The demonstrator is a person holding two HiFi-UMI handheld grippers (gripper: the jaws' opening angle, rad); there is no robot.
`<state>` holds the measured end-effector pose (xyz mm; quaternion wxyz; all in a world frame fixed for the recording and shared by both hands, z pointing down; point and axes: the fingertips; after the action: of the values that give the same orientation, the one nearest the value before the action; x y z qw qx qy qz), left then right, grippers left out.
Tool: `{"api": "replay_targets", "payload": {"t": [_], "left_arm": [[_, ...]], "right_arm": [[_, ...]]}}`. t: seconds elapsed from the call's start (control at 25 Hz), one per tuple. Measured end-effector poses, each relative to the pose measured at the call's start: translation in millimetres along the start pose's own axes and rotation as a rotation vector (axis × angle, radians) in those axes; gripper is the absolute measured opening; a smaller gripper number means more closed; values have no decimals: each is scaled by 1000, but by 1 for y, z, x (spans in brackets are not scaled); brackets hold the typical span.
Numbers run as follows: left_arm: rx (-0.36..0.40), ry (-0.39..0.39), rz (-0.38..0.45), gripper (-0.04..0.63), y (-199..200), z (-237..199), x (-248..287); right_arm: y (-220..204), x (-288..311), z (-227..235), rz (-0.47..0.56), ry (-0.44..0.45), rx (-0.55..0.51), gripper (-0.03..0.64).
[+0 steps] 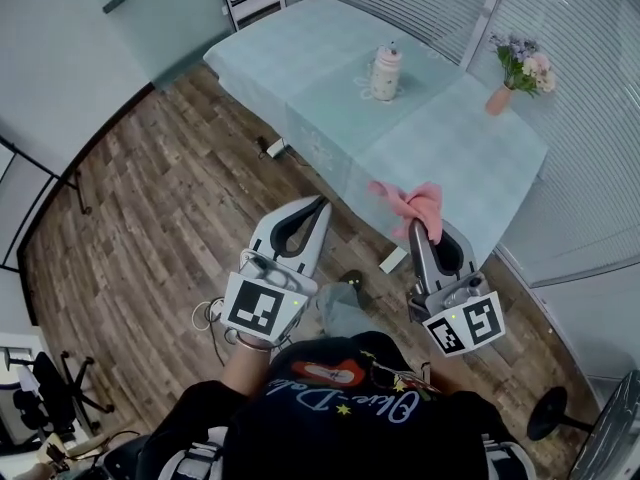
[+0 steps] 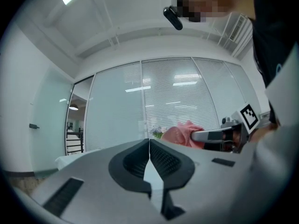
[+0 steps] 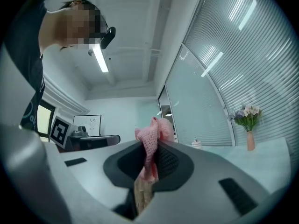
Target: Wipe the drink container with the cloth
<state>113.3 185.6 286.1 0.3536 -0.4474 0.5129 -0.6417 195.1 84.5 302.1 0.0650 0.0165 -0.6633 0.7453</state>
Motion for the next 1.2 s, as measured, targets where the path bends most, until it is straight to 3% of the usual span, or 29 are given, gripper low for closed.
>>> {"api": "replay_targets", "payload": {"t": [0.32, 0.68, 0.96, 1.2], "left_arm": [[33, 23, -18, 5, 9, -53, 52], [45, -12, -38, 5, 19, -97, 116], [30, -86, -12, 5, 26, -112, 166], [48, -130, -51, 5, 29, -105, 223]], "right_arm": [[12, 66, 48, 34, 7, 24, 34], [26, 122, 95, 28, -28, 28, 34], [29, 143, 131, 18, -102, 33, 34], [33, 147, 181, 21, -151, 46, 34]]}}
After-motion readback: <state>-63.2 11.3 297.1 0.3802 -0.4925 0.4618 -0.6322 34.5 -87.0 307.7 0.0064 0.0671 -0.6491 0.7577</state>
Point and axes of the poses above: the fingertips, and each gripper's own axes: x forward along the fingers, z to its right, y out of its top, and after that the axes turned 15 degrees about -z, right-handed
